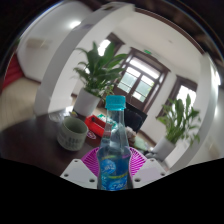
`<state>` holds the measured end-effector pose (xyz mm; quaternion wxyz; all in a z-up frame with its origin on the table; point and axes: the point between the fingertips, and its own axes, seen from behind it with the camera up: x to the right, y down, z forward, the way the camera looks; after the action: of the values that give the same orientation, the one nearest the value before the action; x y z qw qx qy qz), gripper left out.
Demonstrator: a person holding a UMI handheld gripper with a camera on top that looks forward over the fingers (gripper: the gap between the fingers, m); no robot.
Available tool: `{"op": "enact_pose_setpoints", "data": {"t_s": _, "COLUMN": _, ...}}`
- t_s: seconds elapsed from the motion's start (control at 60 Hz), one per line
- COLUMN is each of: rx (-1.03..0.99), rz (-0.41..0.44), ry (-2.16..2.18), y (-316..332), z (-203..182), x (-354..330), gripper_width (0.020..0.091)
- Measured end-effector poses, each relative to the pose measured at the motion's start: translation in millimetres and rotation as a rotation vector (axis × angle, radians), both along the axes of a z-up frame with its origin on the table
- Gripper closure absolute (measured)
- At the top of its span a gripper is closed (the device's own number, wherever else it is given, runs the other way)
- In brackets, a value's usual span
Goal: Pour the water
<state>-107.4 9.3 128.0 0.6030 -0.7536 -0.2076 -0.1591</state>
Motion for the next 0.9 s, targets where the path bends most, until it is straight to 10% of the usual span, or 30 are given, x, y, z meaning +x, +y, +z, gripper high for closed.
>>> {"op": "enact_pose_setpoints", "data": {"t_s": 0.567, "rx": 0.103, "rz": 0.274, "ry": -1.433, "y": 124.8, "z": 22.8, "x": -20.7, "gripper_width": 0.0759}}
{"op": "enact_pose_setpoints", "data": {"t_s": 0.9, "rx": 0.150, "rz": 0.271, "ry": -1.628, "y": 132.4, "z": 26.2, "x": -36.3, "gripper_width": 0.0746}}
